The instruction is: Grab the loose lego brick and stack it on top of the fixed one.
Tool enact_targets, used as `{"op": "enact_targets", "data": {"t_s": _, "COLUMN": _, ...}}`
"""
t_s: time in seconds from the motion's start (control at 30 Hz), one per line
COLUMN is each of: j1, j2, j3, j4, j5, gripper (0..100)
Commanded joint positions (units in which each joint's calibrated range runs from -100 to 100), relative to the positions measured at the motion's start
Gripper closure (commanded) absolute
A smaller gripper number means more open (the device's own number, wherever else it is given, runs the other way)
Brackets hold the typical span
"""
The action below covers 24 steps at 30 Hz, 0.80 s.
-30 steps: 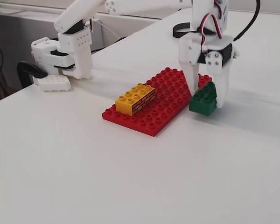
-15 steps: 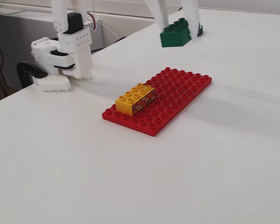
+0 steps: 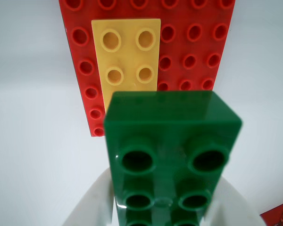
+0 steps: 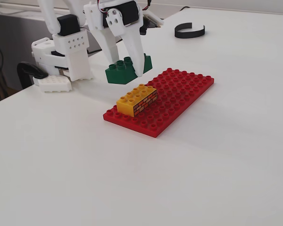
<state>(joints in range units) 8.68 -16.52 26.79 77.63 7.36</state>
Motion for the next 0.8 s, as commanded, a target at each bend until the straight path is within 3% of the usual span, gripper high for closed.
{"op": "enact_targets", "data": {"t_s": 0.0, "j1": 1.0, "j2": -0.9, "j3": 0.3, "j4": -0.3, "j5": 0.4, "gripper": 89}}
{"op": "enact_targets", "data": {"t_s": 0.77, "j1": -5.0, "j2": 3.7, "j3": -2.4, "j4": 1.1, "j5": -2.9, "gripper": 89}}
